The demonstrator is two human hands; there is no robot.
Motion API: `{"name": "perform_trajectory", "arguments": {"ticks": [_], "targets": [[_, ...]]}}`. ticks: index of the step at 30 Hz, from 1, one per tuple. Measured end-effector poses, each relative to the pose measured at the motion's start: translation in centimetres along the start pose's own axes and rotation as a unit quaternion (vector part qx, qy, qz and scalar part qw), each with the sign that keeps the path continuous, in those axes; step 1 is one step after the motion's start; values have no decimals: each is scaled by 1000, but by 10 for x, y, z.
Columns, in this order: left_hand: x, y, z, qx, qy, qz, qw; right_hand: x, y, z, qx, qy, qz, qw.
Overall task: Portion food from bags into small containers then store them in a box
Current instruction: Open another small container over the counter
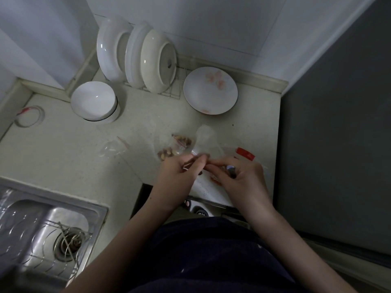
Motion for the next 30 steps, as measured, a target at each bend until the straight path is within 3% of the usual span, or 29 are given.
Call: {"name": "perform_trajectory", "arguments": {"ticks": [6, 16, 25, 30], "targets": [[0, -6, -5, -23, -60, 18, 998, 1, 0, -1, 42, 58, -14, 997], [-5, -6, -4, -49, -166, 19, 985, 4, -2, 12, -15, 42, 30, 999], [-8, 0, -2, -46, -165, 20, 985, 0, -1, 5, 79, 72, -46, 993], [-9, 0, -1, -40, -169, 12, 985, -3, 0, 8, 70, 109, -65, 989]]}}
Point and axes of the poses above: each hand's wrist, its own y-axis away from the middle knuckle, its own x-axis out of the back of the hand, z = x × y, the point moved 4 cm from there along -y, towards the middle knuckle, and after that the axes turned 15 degrees about x, right-handed, at the moved point
